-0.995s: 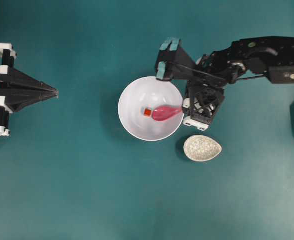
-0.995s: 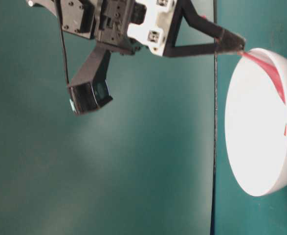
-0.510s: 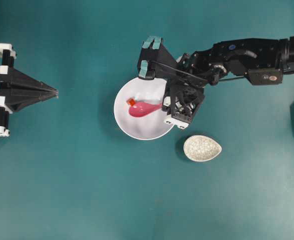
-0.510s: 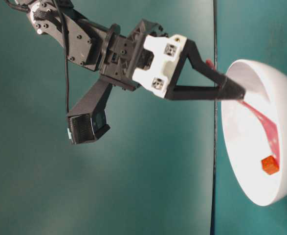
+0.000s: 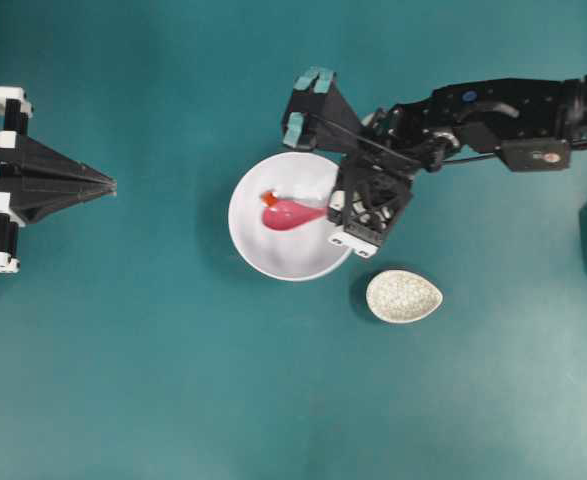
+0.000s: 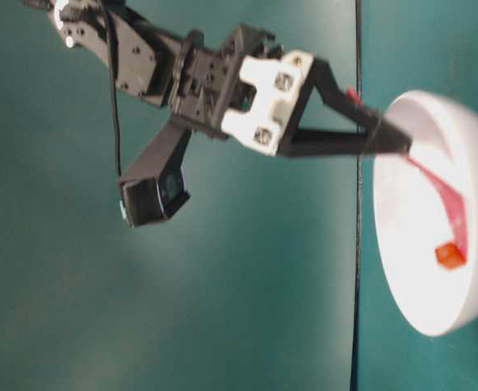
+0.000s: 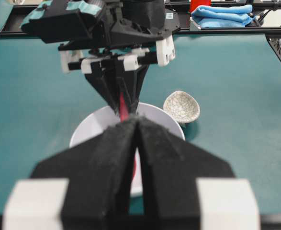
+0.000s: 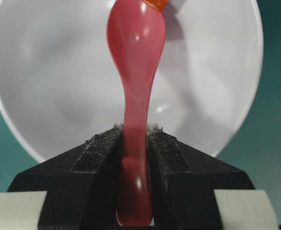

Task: Grip the spoon and scoop the red block from the bowl with right arm.
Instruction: 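Lower the spoon bowl into the white bowl beside the red cube, then drag the spoon under the red cube to scoop it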

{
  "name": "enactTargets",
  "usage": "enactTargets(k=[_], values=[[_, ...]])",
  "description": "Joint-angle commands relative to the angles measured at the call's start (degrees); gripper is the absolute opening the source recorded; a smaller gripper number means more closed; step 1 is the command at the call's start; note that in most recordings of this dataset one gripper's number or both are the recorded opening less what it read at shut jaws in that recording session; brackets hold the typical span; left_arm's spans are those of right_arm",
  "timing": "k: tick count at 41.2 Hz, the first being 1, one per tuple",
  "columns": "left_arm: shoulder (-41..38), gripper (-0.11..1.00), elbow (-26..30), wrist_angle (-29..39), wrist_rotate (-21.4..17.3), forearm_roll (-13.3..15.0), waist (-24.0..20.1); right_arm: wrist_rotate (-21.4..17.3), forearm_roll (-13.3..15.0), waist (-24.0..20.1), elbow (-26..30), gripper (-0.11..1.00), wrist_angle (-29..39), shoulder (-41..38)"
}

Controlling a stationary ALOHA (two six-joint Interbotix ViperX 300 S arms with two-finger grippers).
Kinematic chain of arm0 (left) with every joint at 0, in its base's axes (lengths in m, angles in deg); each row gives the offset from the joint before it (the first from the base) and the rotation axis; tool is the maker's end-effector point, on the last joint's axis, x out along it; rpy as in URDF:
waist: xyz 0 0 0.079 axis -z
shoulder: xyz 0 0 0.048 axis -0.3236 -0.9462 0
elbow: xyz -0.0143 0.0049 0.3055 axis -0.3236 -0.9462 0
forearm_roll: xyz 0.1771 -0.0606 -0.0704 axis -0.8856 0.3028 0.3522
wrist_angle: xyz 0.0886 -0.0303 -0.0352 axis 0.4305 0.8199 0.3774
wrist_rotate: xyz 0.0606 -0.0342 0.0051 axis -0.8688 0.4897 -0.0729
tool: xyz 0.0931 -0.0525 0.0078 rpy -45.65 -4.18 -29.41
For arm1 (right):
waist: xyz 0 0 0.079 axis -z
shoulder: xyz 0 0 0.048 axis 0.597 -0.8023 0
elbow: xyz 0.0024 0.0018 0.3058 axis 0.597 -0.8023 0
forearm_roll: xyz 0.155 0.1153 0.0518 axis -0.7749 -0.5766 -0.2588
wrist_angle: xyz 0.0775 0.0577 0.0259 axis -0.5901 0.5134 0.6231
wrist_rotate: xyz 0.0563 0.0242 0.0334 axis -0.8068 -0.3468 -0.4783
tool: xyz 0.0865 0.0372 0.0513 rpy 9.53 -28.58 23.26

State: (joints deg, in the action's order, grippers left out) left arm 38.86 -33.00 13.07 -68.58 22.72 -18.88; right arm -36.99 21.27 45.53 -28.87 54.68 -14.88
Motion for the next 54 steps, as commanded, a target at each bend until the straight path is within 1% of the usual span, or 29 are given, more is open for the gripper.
enactTargets(k=[1, 8, 18, 24, 31, 41, 48, 54], values=[[-0.35, 0.00, 0.88, -0.62, 0.00, -0.09, 0.18, -0.44, 0.18, 0.09, -0.70, 0.22, 0.00, 3.08], [-0.35, 0.00, 0.79, -0.62, 0.00, -0.09, 0.18, -1.49, 0.26, 0.44, -2.55, 0.22, -0.35, 4.39], [-0.35, 0.00, 0.88, -0.70, 0.00, -0.09, 0.18, -1.67, 1.49, 0.53, -2.55, 0.22, -2.90, 4.39], [-0.35, 0.00, 0.88, -0.70, 0.00, -0.09, 0.18, -1.67, 1.49, 0.53, -2.37, 0.22, -4.75, 4.31], [-0.44, 0.00, 0.88, -0.70, 0.00, -0.09, 0.18, -2.20, 1.49, 0.35, -1.85, 0.22, -5.19, 3.87], [-0.44, 0.00, 0.88, -0.70, 0.00, -0.09, 0.18, -2.46, 1.41, -1.32, -1.41, 0.22, -4.66, 3.34], [-0.44, 0.00, 0.88, -0.70, 0.00, -0.09, 0.09, -2.46, 1.49, -1.76, -1.32, 0.22, -2.64, 3.43], [-0.44, 0.00, 0.79, -0.70, 0.00, -0.09, 0.18, -2.55, 0.70, -1.85, 0.26, 0.22, -1.85, 3.52]])
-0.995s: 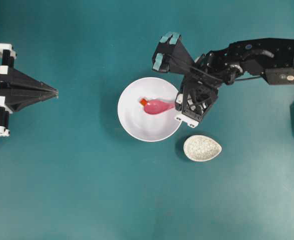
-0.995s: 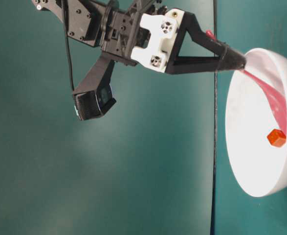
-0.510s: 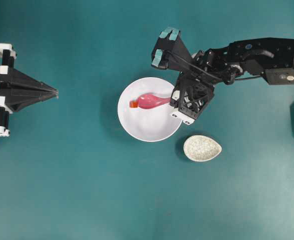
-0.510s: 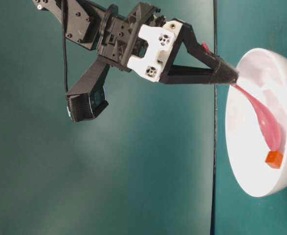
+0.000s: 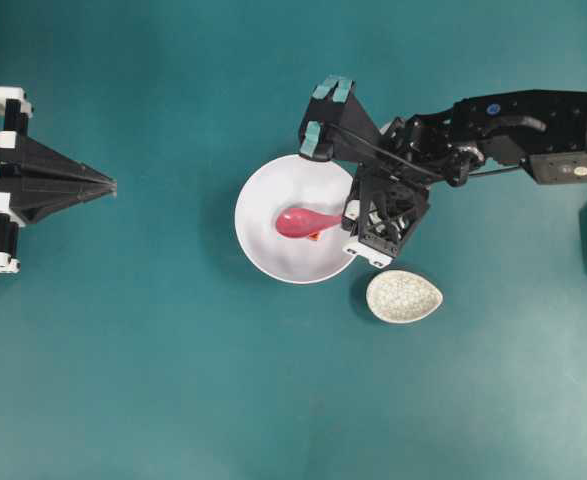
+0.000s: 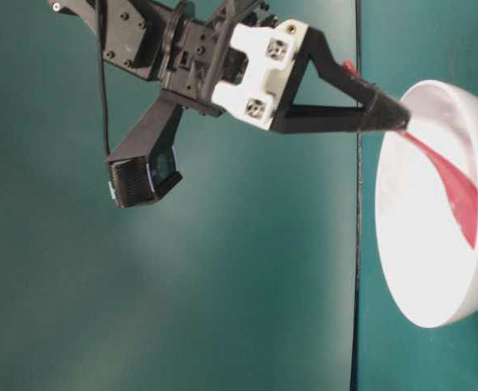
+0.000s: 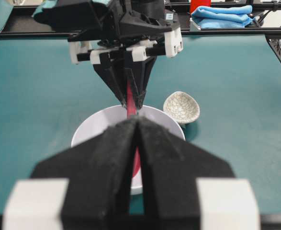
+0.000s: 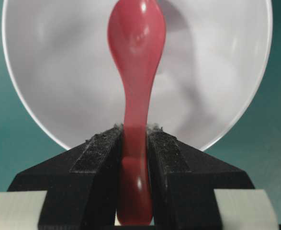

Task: Grip the spoon and scoop the red block from the bowl with right arm.
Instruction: 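Drag the spoon under the red cube to scoop it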

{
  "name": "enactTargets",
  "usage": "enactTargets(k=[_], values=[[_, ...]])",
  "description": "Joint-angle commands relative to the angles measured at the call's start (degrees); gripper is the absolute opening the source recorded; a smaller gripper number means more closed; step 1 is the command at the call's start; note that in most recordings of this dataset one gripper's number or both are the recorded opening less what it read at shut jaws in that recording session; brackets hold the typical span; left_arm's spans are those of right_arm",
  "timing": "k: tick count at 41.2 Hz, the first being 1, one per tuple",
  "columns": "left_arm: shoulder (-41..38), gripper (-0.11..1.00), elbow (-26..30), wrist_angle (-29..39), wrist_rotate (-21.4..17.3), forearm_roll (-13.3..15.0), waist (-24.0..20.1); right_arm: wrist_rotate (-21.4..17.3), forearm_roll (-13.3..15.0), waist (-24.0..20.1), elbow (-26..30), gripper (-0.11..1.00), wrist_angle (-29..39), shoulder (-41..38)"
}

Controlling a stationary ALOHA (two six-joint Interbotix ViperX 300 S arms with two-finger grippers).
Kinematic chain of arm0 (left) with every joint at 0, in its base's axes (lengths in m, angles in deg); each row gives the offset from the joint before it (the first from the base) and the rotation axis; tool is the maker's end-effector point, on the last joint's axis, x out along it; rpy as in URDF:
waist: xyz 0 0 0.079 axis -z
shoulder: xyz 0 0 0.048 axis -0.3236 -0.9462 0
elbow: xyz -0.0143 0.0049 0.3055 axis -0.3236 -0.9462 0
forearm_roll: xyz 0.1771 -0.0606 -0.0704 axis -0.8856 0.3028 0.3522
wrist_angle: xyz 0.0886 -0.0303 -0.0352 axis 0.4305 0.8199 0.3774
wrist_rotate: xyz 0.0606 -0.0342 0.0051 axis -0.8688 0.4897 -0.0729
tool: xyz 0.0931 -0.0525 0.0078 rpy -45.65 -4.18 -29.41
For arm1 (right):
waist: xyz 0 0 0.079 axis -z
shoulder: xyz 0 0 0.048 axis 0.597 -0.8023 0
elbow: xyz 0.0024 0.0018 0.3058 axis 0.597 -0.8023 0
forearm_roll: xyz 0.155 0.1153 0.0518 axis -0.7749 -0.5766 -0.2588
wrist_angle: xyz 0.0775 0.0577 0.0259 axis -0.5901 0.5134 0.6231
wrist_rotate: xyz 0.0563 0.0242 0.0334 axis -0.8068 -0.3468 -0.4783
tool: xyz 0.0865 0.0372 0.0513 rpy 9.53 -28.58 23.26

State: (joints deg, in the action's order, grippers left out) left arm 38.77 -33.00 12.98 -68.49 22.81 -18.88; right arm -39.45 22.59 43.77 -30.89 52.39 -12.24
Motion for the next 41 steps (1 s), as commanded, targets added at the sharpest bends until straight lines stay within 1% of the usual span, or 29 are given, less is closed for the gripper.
enactTargets(k=[1, 5, 16, 20, 25, 32, 37, 41], values=[[-0.26, 0.00, 0.79, -0.62, -0.09, -0.18, 0.18, -0.09, -0.79, -0.18, 2.64, 0.22, 0.88, 0.97], [-0.35, 0.00, 0.79, -0.62, -0.09, -0.18, 0.18, 0.00, -1.23, -0.18, 4.39, 0.22, 3.78, 1.23], [-0.35, 0.00, 0.79, -0.62, -0.09, -0.26, 0.18, -0.09, -1.32, -0.09, 8.53, 0.22, 19.78, 1.23], [-0.62, 0.00, 0.79, -0.62, -0.09, -0.18, 0.18, -0.09, -1.32, 0.09, 9.49, 0.22, 22.76, 1.14], [-1.49, 0.00, 0.79, -0.70, -0.09, -0.18, 0.18, -0.09, -1.05, 0.70, 9.93, 0.22, 23.55, 0.88], [-2.29, 0.00, 0.70, -2.72, -0.09, -0.18, 0.18, -0.09, -0.26, 1.76, 10.02, 0.22, 23.29, 0.70], [-2.29, 0.00, 0.70, -3.25, -0.09, -0.18, 0.18, 0.00, 0.62, 1.93, 10.02, 0.22, 23.47, 0.18], [-2.29, 0.00, 0.70, -3.25, -0.09, -0.18, 0.18, 0.09, 0.62, 1.93, 10.02, 0.22, 24.08, -0.18]])
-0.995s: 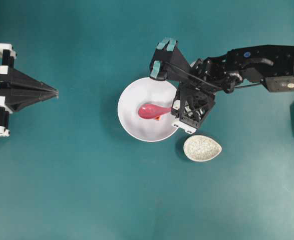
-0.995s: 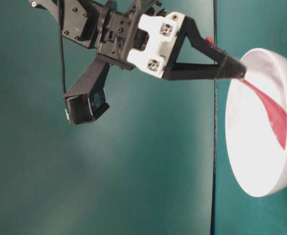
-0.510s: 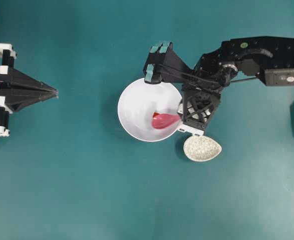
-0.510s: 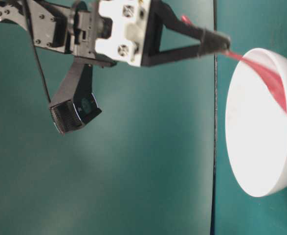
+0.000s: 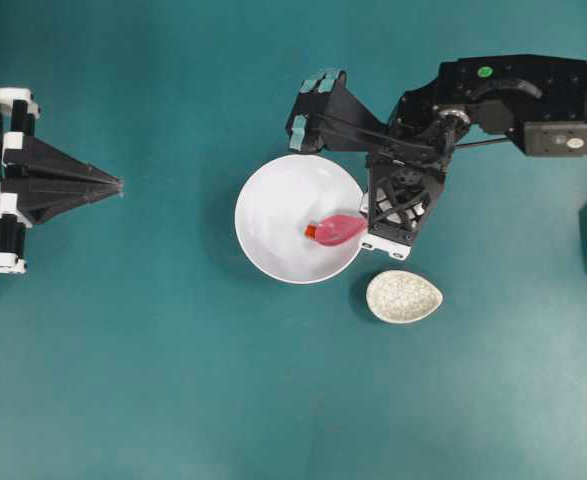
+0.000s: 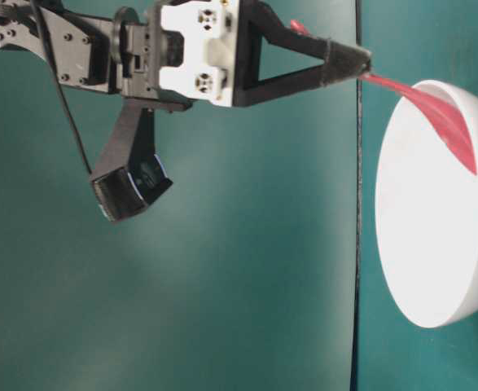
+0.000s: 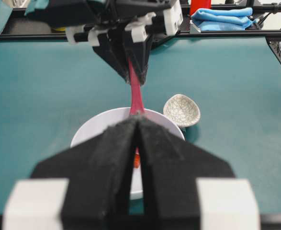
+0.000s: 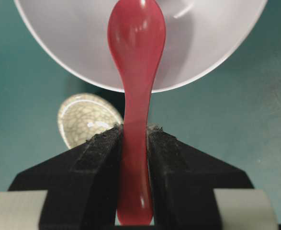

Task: Grip the spoon and scoop the red block from the bowl with right arm.
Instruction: 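Drag the spoon under the red cube to scoop it, then lift the spoon with the red cube up and out of the bowl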

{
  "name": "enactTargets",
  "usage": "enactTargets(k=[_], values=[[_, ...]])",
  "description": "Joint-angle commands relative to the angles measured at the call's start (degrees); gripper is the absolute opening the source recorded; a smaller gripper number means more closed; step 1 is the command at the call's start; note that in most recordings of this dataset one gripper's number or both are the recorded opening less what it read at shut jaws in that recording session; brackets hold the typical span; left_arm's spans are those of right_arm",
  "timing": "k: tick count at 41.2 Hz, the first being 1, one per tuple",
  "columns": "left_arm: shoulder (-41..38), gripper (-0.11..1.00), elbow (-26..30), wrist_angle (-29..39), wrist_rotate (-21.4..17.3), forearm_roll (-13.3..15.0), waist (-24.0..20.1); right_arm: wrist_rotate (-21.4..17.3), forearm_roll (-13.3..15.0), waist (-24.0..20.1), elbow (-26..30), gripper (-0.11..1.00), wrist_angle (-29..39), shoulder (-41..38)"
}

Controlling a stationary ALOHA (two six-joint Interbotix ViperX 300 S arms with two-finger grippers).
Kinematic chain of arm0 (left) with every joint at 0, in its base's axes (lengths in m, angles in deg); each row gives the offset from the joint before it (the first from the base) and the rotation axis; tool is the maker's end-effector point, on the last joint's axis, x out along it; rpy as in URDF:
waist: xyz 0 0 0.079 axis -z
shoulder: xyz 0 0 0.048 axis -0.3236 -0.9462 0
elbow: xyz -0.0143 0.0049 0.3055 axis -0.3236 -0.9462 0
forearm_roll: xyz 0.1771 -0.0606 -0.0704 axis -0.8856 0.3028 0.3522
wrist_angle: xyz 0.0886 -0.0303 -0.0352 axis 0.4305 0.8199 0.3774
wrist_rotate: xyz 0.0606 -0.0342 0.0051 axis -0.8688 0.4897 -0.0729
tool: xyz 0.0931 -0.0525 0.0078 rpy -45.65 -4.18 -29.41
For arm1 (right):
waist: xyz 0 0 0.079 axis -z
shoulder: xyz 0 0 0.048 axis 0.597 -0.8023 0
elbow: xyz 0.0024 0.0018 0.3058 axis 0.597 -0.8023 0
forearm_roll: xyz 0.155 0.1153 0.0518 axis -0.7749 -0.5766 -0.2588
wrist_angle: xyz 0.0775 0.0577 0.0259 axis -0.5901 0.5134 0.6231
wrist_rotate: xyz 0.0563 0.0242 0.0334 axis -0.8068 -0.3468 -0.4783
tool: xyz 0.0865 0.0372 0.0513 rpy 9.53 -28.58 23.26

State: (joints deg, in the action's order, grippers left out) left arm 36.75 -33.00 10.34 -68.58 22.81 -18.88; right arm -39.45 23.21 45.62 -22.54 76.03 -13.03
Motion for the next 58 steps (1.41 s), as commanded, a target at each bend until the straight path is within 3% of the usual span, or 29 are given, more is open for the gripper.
enactTargets(k=[1, 13, 42, 51, 58], values=[[-0.26, 0.00, 0.70, -0.62, 0.00, -0.18, 0.18, 0.09, 0.09, 0.09, 1.67, 0.22, 0.62, 0.44], [-0.26, 0.00, 0.70, -0.53, 0.00, -0.18, 0.09, 0.70, 0.09, 0.09, 1.76, 0.22, -0.88, -1.49], [-0.26, 0.00, 0.70, -0.44, 0.00, -0.26, 0.18, 0.00, 0.70, 0.00, 4.31, 0.22, -15.73, -4.57], [-0.09, 0.00, 0.79, -0.44, 0.00, -0.26, 0.18, 0.09, 0.79, -1.41, 0.79, 0.22, -19.42, -1.93], [0.26, 0.00, 0.79, -0.44, 0.18, -0.18, 0.18, 0.18, 0.70, -2.29, -6.86, 0.22, -30.41, 2.46]])
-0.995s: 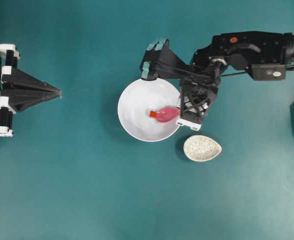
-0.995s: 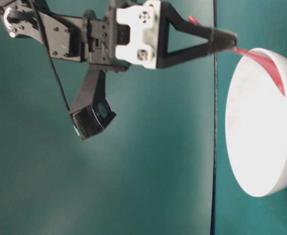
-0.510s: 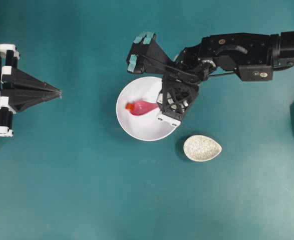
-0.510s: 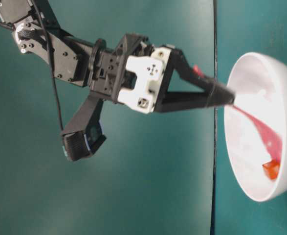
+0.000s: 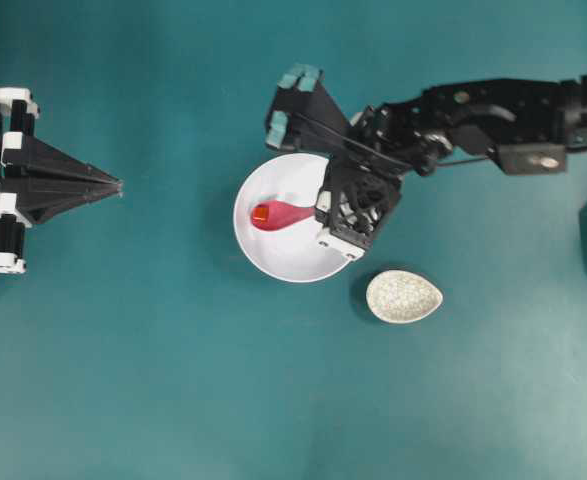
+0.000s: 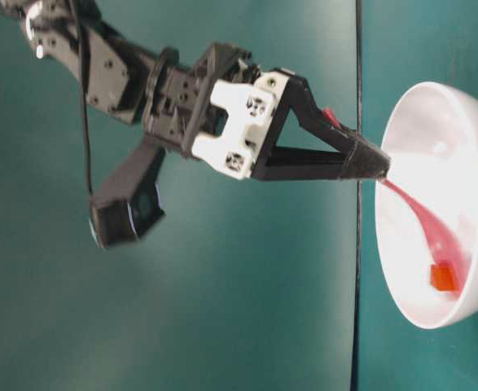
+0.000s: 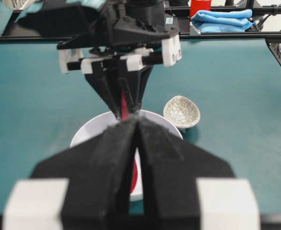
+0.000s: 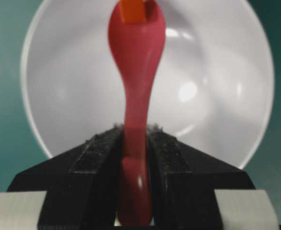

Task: Grip the spoon and scoop the red block from the bowl with right arm.
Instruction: 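Lift the spoon with the red cube up and out of the bowl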

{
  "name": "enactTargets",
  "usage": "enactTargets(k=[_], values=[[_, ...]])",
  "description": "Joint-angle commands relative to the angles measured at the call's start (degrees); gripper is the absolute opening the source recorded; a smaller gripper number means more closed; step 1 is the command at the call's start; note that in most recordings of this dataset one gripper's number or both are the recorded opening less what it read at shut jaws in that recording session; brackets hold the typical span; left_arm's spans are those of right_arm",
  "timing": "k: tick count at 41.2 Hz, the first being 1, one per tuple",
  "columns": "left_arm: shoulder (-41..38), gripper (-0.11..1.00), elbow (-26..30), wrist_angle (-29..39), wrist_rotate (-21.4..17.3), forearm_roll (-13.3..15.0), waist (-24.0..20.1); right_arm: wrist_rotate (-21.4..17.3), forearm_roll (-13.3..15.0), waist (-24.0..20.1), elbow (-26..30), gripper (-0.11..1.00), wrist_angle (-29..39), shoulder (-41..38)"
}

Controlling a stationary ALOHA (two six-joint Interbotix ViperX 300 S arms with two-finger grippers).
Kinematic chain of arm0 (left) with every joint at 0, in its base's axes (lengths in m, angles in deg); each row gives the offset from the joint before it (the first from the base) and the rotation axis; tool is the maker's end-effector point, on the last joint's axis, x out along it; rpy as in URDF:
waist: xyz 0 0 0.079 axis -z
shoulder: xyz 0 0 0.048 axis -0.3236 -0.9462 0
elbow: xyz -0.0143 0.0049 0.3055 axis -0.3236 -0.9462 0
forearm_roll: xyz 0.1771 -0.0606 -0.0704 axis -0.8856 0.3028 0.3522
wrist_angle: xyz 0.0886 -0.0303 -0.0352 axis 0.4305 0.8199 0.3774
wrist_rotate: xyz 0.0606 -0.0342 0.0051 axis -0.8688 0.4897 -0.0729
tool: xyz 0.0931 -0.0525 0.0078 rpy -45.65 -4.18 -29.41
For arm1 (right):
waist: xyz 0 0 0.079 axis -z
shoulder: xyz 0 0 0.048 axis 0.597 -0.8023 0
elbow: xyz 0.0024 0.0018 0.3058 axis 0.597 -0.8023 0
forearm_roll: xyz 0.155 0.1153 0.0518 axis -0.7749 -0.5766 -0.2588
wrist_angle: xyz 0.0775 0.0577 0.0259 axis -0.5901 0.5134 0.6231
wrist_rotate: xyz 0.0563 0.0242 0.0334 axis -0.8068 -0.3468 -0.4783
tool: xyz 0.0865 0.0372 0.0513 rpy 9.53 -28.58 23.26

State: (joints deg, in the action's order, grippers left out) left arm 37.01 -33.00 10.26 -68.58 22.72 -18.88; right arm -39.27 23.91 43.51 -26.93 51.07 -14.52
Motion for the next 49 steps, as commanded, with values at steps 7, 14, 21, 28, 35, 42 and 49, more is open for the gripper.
enactTargets(k=[7, 14, 21, 28, 35, 42, 49], values=[[0.09, 0.00, 0.70, -0.26, 0.62, -0.18, 0.18, 0.00, 0.09, -0.35, -13.27, 0.22, -17.93, 10.90], [0.26, 0.00, 0.79, -0.26, 0.79, -0.18, 0.18, 0.09, 0.09, -0.35, -21.62, 0.22, -24.61, 19.86], [0.70, 0.00, 0.79, -0.26, 0.79, -0.09, 0.18, 0.44, 0.18, -0.26, -22.94, 0.22, -24.87, 28.04], [1.05, 0.00, 0.79, -0.18, 0.79, -0.09, 0.18, 0.44, 0.53, -0.26, -20.92, 0.22, -22.94, 32.52], [1.32, 0.00, 0.79, 0.00, 0.79, -0.09, 0.18, 0.44, 0.97, -0.35, -18.11, 0.22, -19.69, 33.49], [1.49, 0.00, 0.88, 0.70, 0.88, -0.09, 0.18, 0.35, 0.97, -0.26, -17.14, 0.22, -19.69, 33.05], [2.02, 0.00, 1.05, 0.97, 1.05, -0.09, 0.18, 0.26, 1.05, -0.26, -16.96, 0.22, -19.60, 32.87]])
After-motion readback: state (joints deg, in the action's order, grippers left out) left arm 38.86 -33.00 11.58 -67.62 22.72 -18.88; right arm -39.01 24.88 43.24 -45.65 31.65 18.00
